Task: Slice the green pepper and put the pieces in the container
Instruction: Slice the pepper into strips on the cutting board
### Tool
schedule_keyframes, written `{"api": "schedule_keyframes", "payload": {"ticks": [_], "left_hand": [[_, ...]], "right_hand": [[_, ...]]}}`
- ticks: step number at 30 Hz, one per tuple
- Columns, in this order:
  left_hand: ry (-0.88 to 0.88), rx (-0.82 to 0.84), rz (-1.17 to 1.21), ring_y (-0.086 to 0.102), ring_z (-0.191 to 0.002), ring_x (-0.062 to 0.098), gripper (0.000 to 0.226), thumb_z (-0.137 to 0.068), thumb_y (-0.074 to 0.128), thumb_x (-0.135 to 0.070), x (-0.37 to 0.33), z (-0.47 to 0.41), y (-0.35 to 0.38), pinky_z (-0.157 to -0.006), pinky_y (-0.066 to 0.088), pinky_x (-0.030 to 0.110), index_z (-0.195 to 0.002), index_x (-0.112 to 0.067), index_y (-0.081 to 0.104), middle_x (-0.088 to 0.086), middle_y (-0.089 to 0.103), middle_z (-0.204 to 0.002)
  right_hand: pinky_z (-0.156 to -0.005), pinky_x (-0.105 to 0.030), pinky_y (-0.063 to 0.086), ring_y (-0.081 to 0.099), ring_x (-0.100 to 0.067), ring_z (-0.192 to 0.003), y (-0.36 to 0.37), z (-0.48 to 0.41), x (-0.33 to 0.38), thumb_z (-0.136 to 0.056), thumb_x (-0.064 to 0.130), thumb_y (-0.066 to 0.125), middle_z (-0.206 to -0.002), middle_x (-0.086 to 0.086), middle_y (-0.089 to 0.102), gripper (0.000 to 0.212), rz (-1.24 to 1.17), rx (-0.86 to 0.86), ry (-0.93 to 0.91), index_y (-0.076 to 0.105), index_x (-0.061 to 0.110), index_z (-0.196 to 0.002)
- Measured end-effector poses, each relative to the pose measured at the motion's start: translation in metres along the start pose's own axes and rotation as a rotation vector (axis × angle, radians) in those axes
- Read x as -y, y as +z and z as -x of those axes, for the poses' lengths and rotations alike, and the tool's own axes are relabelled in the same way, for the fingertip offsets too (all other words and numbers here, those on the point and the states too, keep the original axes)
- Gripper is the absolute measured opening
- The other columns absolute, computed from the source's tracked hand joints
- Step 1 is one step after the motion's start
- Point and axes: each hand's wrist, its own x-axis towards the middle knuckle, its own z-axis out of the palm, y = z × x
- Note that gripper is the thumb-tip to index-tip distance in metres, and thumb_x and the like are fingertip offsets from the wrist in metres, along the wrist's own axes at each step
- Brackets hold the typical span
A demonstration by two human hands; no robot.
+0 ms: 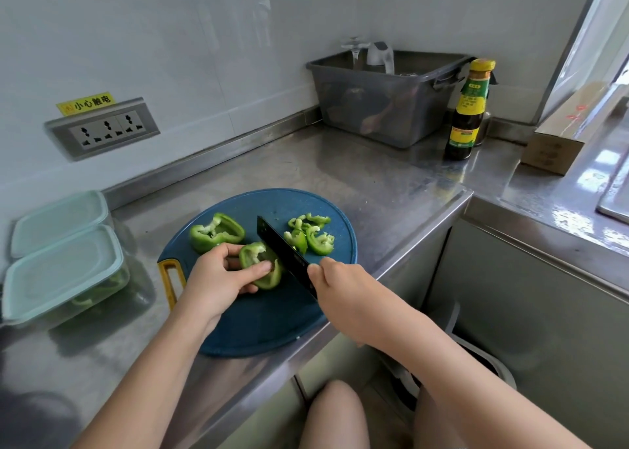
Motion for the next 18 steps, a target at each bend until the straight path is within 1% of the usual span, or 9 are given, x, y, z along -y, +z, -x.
{"api": "schedule_keyframes", "payload": {"ticks": [2, 4, 7, 10, 13, 16, 18], "left_hand": [[0.004, 0.0, 0.008, 0.065, -0.072, 0.014, 0.027, -0.075, 0.073, -0.003, 0.001, 0.0, -0.001, -0.052, 0.052, 0.017, -0.098, -0.007, 0.06, 0.008, 0.069, -0.086], [0.008, -0.007, 0.003, 0.067, -0.074, 0.015, 0.027, -0.076, 0.073, -0.002, 0.002, -0.001, -0.002, -0.055, 0.054, 0.019, -0.099, -0.007, 0.06, 0.008, 0.069, -0.088], [0.021, -0.01, -0.01, 0.068, -0.075, 0.016, 0.025, -0.075, 0.073, -0.002, 0.003, -0.002, -0.001, -0.057, 0.055, 0.02, -0.096, -0.006, 0.06, 0.01, 0.07, -0.088], [0.026, -0.033, -0.058, 0.068, -0.075, 0.019, 0.025, -0.072, 0.077, -0.008, 0.002, -0.003, -0.001, -0.056, 0.054, 0.022, -0.092, -0.005, 0.062, 0.009, 0.071, -0.083], [0.041, -0.055, -0.138, 0.067, -0.076, 0.024, 0.026, -0.07, 0.079, -0.014, 0.003, -0.005, -0.002, -0.056, 0.048, 0.026, -0.089, -0.006, 0.063, 0.009, 0.071, -0.082], [0.051, -0.056, -0.161, 0.066, -0.075, 0.024, 0.028, -0.071, 0.079, -0.015, 0.003, -0.003, -0.002, -0.056, 0.047, 0.026, -0.091, -0.006, 0.062, 0.009, 0.071, -0.084], [0.051, -0.052, -0.162, 0.066, -0.072, 0.022, 0.03, -0.072, 0.079, -0.014, 0.001, -0.001, 0.0, -0.056, 0.048, 0.026, -0.095, -0.01, 0.06, 0.008, 0.07, -0.086]], "right_hand": [[-0.053, -0.034, 0.04, 0.045, -0.023, -0.057, -0.008, -0.002, 0.001, -0.103, 0.034, 0.023, -0.074, -0.008, 0.048, 0.037, -0.031, 0.013, 0.012, 0.036, 0.012, -0.076], [-0.047, -0.028, 0.035, 0.042, -0.018, -0.052, -0.012, -0.005, 0.001, -0.102, 0.036, 0.023, -0.071, -0.004, 0.045, 0.038, -0.06, 0.002, 0.017, 0.035, 0.014, -0.074], [-0.048, -0.028, 0.029, 0.037, -0.017, -0.053, -0.009, -0.003, 0.001, -0.102, 0.039, 0.025, -0.066, -0.002, 0.043, 0.038, -0.116, -0.064, -0.025, 0.032, 0.015, -0.072], [-0.053, -0.036, 0.026, 0.036, -0.025, -0.058, 0.006, 0.008, 0.003, -0.101, 0.04, 0.025, -0.061, -0.002, 0.039, 0.036, -0.071, -0.13, -0.116, 0.029, 0.016, -0.074], [-0.056, -0.035, 0.027, 0.038, -0.034, -0.061, 0.022, 0.018, 0.0, -0.1, 0.042, 0.022, -0.058, -0.001, 0.035, 0.033, 0.013, -0.189, -0.169, 0.025, 0.017, -0.079], [-0.056, -0.039, 0.032, 0.04, -0.036, -0.062, 0.03, 0.02, -0.003, -0.1, 0.043, 0.019, -0.057, 0.0, 0.034, 0.032, 0.035, -0.22, -0.195, 0.023, 0.018, -0.08], [-0.055, -0.039, 0.032, 0.039, -0.035, -0.06, 0.033, 0.019, -0.003, -0.099, 0.044, 0.018, -0.057, 0.0, 0.034, 0.031, 0.057, -0.242, -0.214, 0.022, 0.019, -0.081]]}}
